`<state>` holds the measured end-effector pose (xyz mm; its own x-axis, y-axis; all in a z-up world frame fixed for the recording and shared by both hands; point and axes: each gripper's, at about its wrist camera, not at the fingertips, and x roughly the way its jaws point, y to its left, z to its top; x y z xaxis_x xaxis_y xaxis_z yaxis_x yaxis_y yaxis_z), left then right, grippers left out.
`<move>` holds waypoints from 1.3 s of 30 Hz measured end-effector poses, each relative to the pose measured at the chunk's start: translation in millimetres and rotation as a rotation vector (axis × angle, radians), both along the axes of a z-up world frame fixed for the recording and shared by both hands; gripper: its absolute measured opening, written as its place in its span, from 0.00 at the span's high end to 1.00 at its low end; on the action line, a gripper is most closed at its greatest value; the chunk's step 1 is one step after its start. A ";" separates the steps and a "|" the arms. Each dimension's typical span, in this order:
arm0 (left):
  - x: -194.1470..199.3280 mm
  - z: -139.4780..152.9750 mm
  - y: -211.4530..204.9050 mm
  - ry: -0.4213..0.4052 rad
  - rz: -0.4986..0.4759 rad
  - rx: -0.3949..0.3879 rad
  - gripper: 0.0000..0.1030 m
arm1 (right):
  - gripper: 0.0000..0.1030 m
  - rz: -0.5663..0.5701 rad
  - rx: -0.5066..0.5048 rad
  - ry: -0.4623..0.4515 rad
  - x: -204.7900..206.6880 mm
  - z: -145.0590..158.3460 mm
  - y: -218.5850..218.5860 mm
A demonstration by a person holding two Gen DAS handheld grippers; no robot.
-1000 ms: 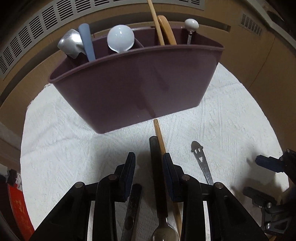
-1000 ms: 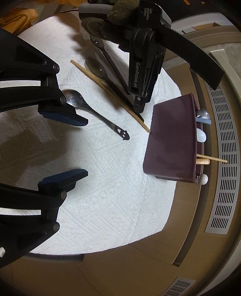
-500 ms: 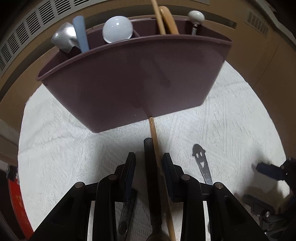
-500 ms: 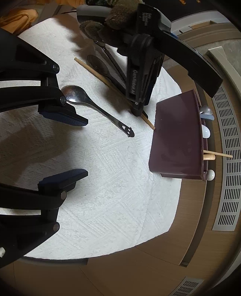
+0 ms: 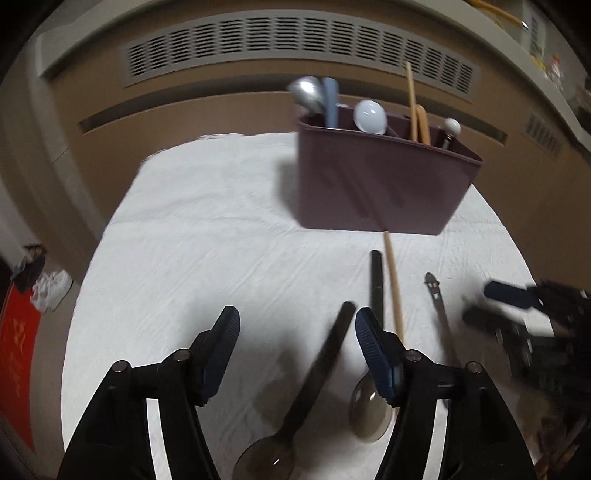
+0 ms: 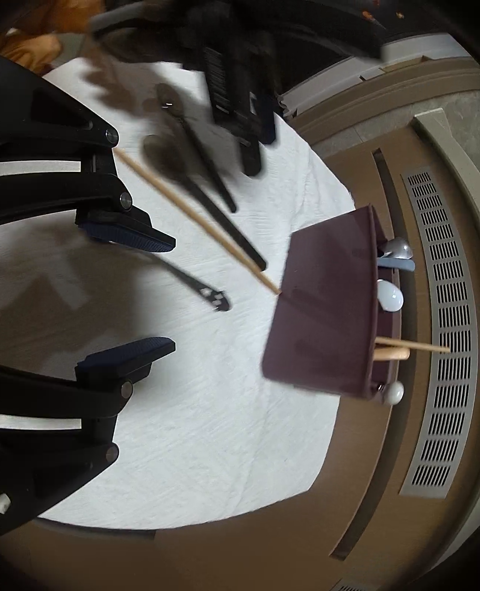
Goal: Organize utensils
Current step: 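Grasp the wooden chopstick lying on the towel with the right tool, then grasp the dark-handled spoon with the left tool while the right tool lifts the chopstick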
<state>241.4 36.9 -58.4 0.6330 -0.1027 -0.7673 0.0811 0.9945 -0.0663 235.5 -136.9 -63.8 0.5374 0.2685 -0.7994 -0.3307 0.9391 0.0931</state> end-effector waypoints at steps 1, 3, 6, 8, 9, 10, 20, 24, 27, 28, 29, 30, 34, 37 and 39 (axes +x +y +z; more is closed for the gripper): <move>-8.8 -1.5 16.2 -0.016 0.013 -0.003 0.35 | 0.68 -0.005 -0.004 0.008 9.6 -0.6 4.6; -23.8 -3.6 30.5 -0.041 0.033 -0.009 0.28 | 0.82 -0.014 -0.009 0.047 31.1 -4.1 18.0; -32.3 -6.7 48.6 -0.067 0.057 -0.019 0.24 | 0.85 -0.037 0.011 0.085 49.6 -9.3 33.1; -33.3 -7.9 52.6 -0.075 0.058 -0.023 0.24 | 0.85 -0.038 0.030 0.100 54.4 -11.1 42.5; -32.7 -9.9 54.2 -0.076 0.053 -0.034 0.23 | 0.85 -0.043 0.028 0.104 57.2 -12.4 47.5; -32.3 -12.2 57.0 -0.072 0.047 -0.050 0.23 | 0.85 -0.055 0.020 0.108 60.4 -14.1 51.7; -33.1 -17.9 63.4 -0.058 0.046 -0.102 0.23 | 0.85 -0.129 -0.083 0.132 75.6 -30.7 73.1; -34.6 -17.4 60.9 -0.050 0.040 -0.095 0.23 | 0.85 -0.116 -0.107 0.123 79.1 -31.2 79.2; -34.4 -15.4 58.9 -0.048 0.028 -0.105 0.23 | 0.90 -0.086 -0.066 0.125 73.4 -30.1 73.0; -34.3 -15.1 57.0 -0.046 0.020 -0.108 0.23 | 0.93 -0.072 -0.049 0.124 68.1 -28.0 68.3; -34.1 -14.9 54.5 -0.042 0.009 -0.110 0.23 | 0.93 -0.066 -0.039 0.115 64.4 -24.8 66.4; -33.4 -15.1 50.5 -0.035 -0.010 -0.113 0.23 | 0.94 -0.059 -0.026 0.094 57.9 -19.5 62.3; -29.1 -14.6 27.8 -0.001 -0.110 -0.122 0.24 | 0.95 -0.037 0.047 0.040 30.8 4.5 40.9; -21.6 -10.0 6.4 0.005 -0.180 -0.110 0.38 | 0.94 -0.051 0.085 -0.016 13.0 23.3 25.8; -11.0 -8.6 -9.0 0.023 -0.239 -0.097 0.50 | 0.94 -0.057 0.113 -0.034 8.7 33.8 17.6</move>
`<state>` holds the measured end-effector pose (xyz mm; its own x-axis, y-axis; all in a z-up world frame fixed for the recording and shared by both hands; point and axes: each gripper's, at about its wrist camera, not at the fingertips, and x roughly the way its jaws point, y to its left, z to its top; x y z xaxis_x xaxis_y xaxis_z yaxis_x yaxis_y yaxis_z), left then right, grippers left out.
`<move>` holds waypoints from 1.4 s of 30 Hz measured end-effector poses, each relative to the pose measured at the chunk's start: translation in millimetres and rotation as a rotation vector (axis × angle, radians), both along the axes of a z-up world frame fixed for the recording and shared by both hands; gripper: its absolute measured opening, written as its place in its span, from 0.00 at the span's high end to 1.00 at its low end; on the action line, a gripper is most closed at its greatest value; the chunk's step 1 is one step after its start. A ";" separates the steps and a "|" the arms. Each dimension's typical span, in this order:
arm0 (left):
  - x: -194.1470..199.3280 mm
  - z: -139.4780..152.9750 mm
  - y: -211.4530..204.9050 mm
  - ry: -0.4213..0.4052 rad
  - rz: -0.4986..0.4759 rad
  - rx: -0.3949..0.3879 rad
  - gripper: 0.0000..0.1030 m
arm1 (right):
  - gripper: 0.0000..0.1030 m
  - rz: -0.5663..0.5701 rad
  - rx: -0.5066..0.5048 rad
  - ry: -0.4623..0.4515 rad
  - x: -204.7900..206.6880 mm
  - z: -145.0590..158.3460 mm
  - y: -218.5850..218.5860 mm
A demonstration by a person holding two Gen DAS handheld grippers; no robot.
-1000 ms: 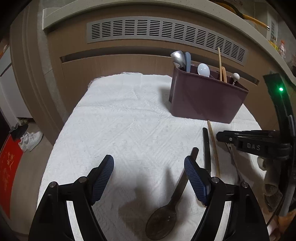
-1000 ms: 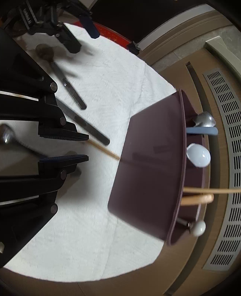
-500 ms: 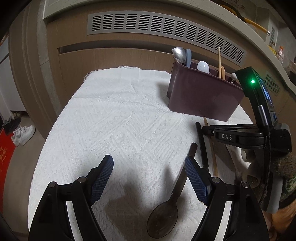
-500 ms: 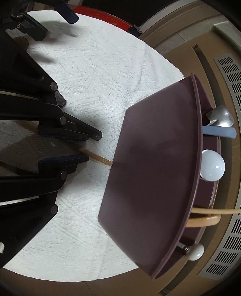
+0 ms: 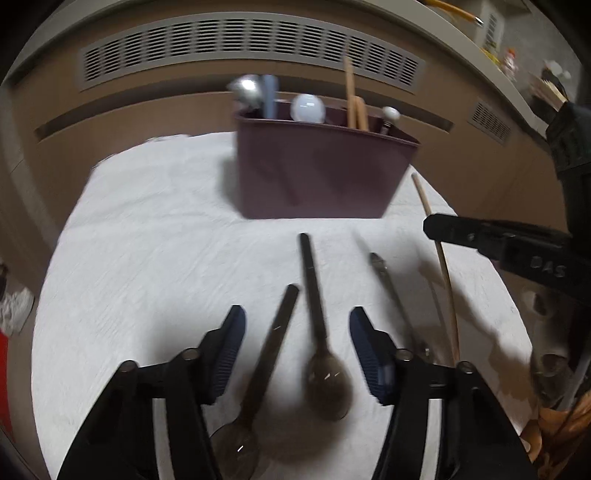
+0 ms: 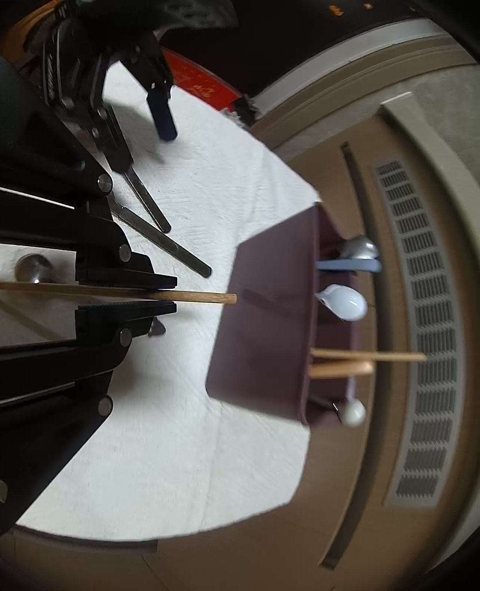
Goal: Organize utensils
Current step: 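Grasp the dark-handled spoon with the left tool while the right tool lifts the chopstick, then insert the dark-handled spoon and chopstick into the caddy and open both tools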
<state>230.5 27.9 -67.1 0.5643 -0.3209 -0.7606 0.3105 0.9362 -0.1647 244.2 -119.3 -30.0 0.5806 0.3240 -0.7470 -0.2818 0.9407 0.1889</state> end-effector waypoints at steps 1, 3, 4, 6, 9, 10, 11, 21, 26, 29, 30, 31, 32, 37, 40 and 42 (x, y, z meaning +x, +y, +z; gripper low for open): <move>7.2 -0.7 -7.6 0.011 -0.017 0.016 0.54 | 0.94 -0.003 0.014 -0.010 -4.2 4.8 -5.9; 21.8 -3.1 -18.6 0.039 -0.033 0.051 0.72 | 0.94 -0.009 0.018 -0.026 -9.9 9.1 -13.1; 33.5 -5.7 -26.3 0.071 -0.051 0.059 0.77 | 0.94 -0.014 0.020 -0.035 -13.9 10.4 -18.8; 52.5 -10.6 -33.7 0.120 -0.048 0.071 0.80 | 0.94 -0.021 0.036 -0.040 -14.3 12.8 -29.1; 77.8 -17.8 -42.3 0.150 -0.014 0.137 0.81 | 0.94 -0.031 0.065 -0.036 -10.0 12.5 -36.8; 83.4 -19.0 -44.4 0.158 -0.005 0.155 0.81 | 0.93 -0.034 0.069 -0.035 -9.3 11.7 -38.2; 90.1 -20.9 -46.7 0.167 0.008 0.173 0.81 | 0.93 -0.034 0.073 -0.035 -12.6 12.4 -46.6; 115.3 -30.5 -66.1 0.182 0.023 0.242 0.80 | 0.93 -0.014 0.100 -0.036 -19.2 13.9 -51.2; 100.3 -30.4 -69.0 0.125 0.003 0.226 0.88 | 0.93 -0.007 0.095 -0.053 -27.0 21.7 -48.8; 81.8 -25.5 -54.7 0.129 0.003 0.121 0.88 | 0.93 -0.005 0.081 -0.073 -36.1 29.4 -47.8; 71.6 -18.6 -47.8 0.109 0.012 0.080 0.88 | 0.93 -0.006 0.069 -0.081 -40.3 32.8 -47.2; 62.1 -11.6 -42.5 0.082 0.020 0.058 0.88 | 0.93 -0.003 0.064 -0.086 -43.9 35.7 -46.7; 54.6 -6.0 -39.0 0.059 0.027 0.048 0.88 | 0.93 -0.001 0.056 -0.095 -48.9 39.1 -46.2; -0.9 40.7 -21.2 -0.095 0.047 0.004 0.88 | 0.94 0.011 0.024 -0.137 -71.5 53.1 -43.7; -31.7 72.5 -15.1 -0.191 0.045 -0.010 0.88 | 0.94 0.017 0.012 -0.171 -85.4 63.2 -42.2; -48.8 90.5 -10.8 -0.251 0.039 -0.027 0.88 | 0.94 0.021 0.001 -0.201 -93.9 71.5 -40.6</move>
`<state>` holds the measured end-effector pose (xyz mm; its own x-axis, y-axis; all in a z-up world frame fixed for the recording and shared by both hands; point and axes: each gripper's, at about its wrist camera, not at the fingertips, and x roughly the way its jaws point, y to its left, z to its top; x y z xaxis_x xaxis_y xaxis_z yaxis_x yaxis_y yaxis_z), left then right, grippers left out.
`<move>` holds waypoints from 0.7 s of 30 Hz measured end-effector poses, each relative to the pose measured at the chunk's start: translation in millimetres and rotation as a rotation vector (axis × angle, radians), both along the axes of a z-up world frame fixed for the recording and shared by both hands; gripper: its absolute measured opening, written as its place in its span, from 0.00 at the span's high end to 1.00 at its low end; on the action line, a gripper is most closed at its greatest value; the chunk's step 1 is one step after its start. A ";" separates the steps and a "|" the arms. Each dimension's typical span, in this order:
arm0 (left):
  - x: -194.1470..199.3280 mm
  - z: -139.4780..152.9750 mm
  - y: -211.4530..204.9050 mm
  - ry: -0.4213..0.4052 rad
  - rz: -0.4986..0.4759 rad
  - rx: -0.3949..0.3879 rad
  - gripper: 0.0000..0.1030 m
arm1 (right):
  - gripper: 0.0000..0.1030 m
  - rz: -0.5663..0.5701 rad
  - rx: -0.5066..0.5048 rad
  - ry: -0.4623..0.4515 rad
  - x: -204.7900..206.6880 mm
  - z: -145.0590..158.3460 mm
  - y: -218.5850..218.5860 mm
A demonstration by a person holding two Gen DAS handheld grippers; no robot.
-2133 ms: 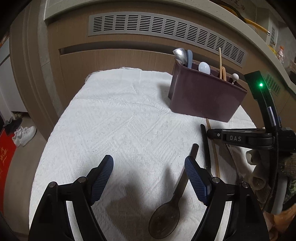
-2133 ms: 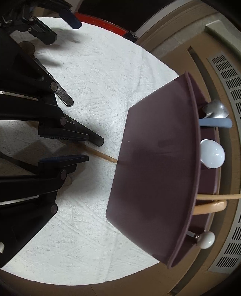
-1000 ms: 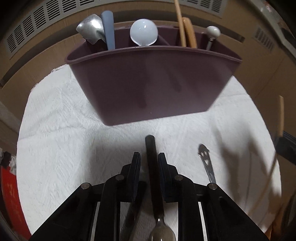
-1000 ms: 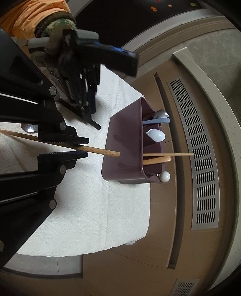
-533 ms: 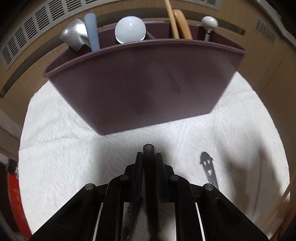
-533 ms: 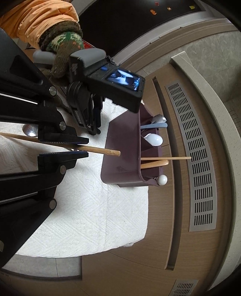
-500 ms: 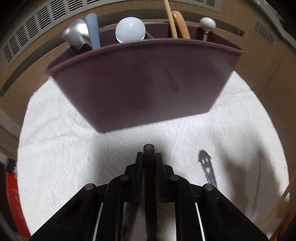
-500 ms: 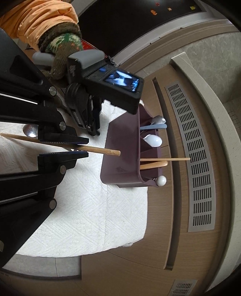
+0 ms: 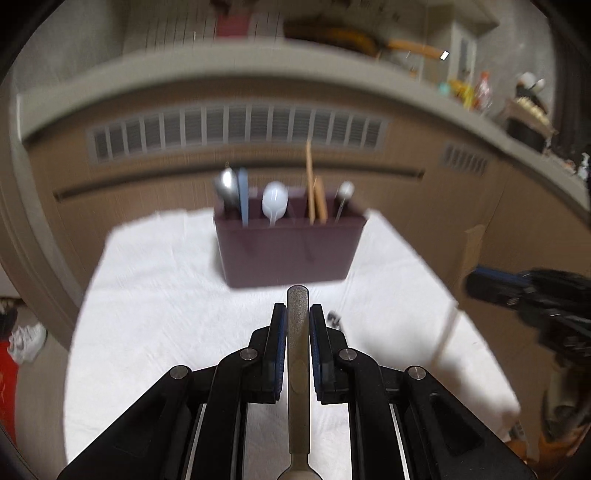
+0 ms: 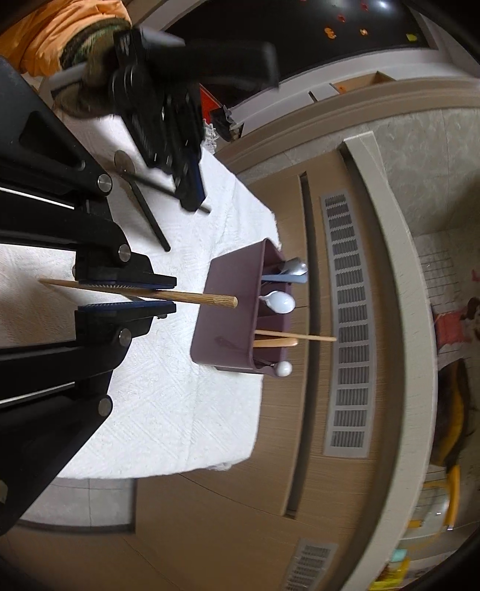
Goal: Organize utensils
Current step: 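Insert the dark-handled spoon and chopstick into the caddy and open both tools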
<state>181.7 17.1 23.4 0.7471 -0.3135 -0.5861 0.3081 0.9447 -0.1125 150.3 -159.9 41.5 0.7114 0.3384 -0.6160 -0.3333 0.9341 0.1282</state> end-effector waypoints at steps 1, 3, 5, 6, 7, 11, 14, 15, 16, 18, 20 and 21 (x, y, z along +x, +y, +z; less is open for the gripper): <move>-9.3 6.5 1.8 -0.032 0.000 -0.009 0.88 | 0.94 0.004 -0.009 -0.021 -5.1 6.1 1.6; -20.8 30.2 5.8 -0.098 0.003 -0.028 0.88 | 0.94 0.005 -0.018 -0.053 -11.0 17.4 3.3; -29.3 48.8 9.9 -0.163 0.009 -0.040 0.88 | 0.94 0.005 -0.024 -0.090 -15.6 30.5 5.2; -33.8 57.4 10.1 -0.202 0.011 -0.042 0.88 | 0.94 0.003 -0.024 -0.112 -18.0 38.4 5.7; -37.8 66.3 9.9 -0.238 0.011 -0.041 0.88 | 0.94 0.003 -0.024 -0.129 -19.4 46.1 6.4; -43.4 80.1 11.5 -0.275 0.021 -0.041 0.88 | 0.94 0.002 -0.037 -0.136 -11.4 56.9 6.0; -37.7 71.4 14.1 -0.231 0.046 -0.034 0.88 | 0.94 -0.027 -0.031 -0.028 14.8 34.6 -0.9; -34.9 65.9 16.0 -0.209 0.056 -0.035 0.88 | 0.93 -0.038 -0.028 0.017 24.1 22.5 -4.9; -30.2 56.3 20.5 -0.182 0.073 -0.045 0.88 | 0.90 -0.065 -0.024 0.066 34.7 8.1 -9.5; -19.2 36.8 34.2 -0.124 0.105 -0.094 0.88 | 0.87 -0.125 -0.016 0.158 55.1 -25.5 -18.7; -8.0 18.2 47.5 -0.060 0.125 -0.156 0.88 | 0.87 -0.152 -0.018 0.233 72.1 -55.5 -19.6; 0.4 7.9 57.2 -0.013 0.140 -0.198 0.88 | 0.87 -0.165 -0.026 0.262 80.5 -68.5 -19.2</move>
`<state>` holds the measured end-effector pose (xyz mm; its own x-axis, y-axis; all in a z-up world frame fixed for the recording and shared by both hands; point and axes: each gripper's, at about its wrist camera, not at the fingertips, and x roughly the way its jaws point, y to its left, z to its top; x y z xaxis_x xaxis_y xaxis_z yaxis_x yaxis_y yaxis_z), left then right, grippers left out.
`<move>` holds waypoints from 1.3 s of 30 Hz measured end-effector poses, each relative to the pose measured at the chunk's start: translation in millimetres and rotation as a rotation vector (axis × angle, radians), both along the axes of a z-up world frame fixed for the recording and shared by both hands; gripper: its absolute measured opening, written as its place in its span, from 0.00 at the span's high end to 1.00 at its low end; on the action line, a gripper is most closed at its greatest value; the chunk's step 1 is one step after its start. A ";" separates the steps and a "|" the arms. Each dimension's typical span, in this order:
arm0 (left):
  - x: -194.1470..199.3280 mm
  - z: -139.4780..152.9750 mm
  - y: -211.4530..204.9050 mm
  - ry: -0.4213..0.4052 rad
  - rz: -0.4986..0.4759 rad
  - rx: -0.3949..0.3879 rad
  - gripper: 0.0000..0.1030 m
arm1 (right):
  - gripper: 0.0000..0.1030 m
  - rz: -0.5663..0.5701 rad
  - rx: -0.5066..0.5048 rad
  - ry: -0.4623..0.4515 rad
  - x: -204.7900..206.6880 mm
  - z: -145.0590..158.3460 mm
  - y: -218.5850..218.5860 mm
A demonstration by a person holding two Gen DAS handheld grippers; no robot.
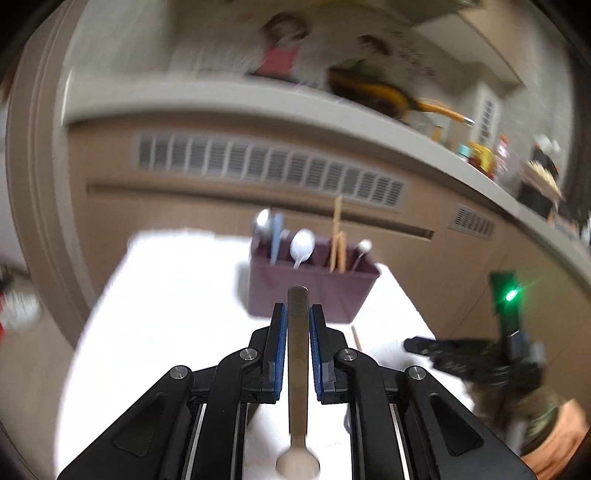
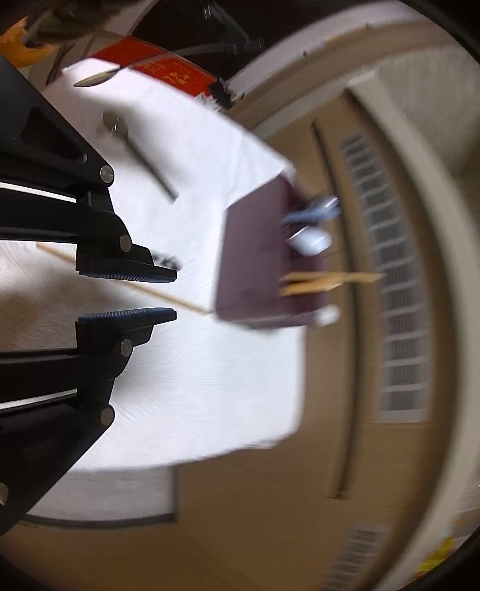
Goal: Organize utensils
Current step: 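Insert the dark-handled spoon and chopstick into the caddy and open both tools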
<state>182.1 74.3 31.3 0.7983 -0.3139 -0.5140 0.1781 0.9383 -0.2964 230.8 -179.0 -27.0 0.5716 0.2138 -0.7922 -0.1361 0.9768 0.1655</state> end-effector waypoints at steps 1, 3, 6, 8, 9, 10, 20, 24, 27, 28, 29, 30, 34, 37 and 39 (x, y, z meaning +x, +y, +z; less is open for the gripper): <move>6.6 -8.8 6.9 0.036 0.009 -0.028 0.88 | 0.87 -0.011 -0.006 0.029 9.7 -13.2 3.3; 11.9 -21.0 15.4 0.061 0.030 -0.044 0.88 | 0.83 -0.022 -0.004 0.065 24.0 -29.5 9.0; 9.2 -27.2 25.8 0.042 0.053 -0.056 0.88 | 0.82 -0.050 -0.007 0.100 44.9 -47.7 18.6; 4.4 -24.9 29.3 0.014 0.059 -0.048 0.88 | 0.82 -0.066 -0.023 0.107 53.6 -53.7 24.1; 2.3 -23.7 31.1 0.002 0.062 -0.043 0.88 | 0.82 -0.069 -0.035 0.111 57.2 -56.5 27.5; -0.8 -21.3 31.9 -0.019 0.065 -0.037 0.88 | 0.80 -0.070 -0.045 0.117 59.5 -59.4 29.0; -16.6 -3.2 26.0 -0.079 0.035 -0.027 0.88 | 0.93 -0.032 -0.098 0.107 52.6 -65.8 35.4; -22.9 4.3 18.6 -0.087 0.033 -0.001 0.88 | 0.93 -0.003 -0.049 0.036 27.1 -42.9 25.2; -29.0 12.4 13.0 -0.103 0.033 0.012 0.88 | 0.93 0.017 -0.017 -0.037 3.8 -12.6 17.2; -30.8 14.7 11.4 -0.109 0.032 0.015 0.88 | 0.93 0.025 -0.006 -0.069 -7.4 0.3 13.6; -32.2 16.5 9.9 -0.113 0.031 0.016 0.88 | 0.93 0.031 0.001 -0.091 -10.8 7.0 20.2; -34.0 19.1 7.8 -0.118 0.030 0.018 0.88 | 0.93 0.038 0.008 -0.120 -18.1 17.7 19.6; -38.7 34.0 -2.0 -0.155 0.026 0.039 0.88 | 0.95 0.048 0.016 -0.263 -46.8 65.7 15.4; -37.5 50.8 -8.1 -0.204 0.030 0.066 0.88 | 0.95 0.065 0.008 -0.367 -58.5 99.9 14.5; -31.9 64.4 -13.0 -0.241 0.025 0.088 0.88 | 0.95 0.080 -0.004 -0.430 -61.4 120.7 17.7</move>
<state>150.2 61.3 95.7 0.9080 -0.2550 -0.3325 0.2103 0.9636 -0.1649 169.4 -161.4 93.7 0.8314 0.2679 -0.4868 -0.2667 0.9610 0.0734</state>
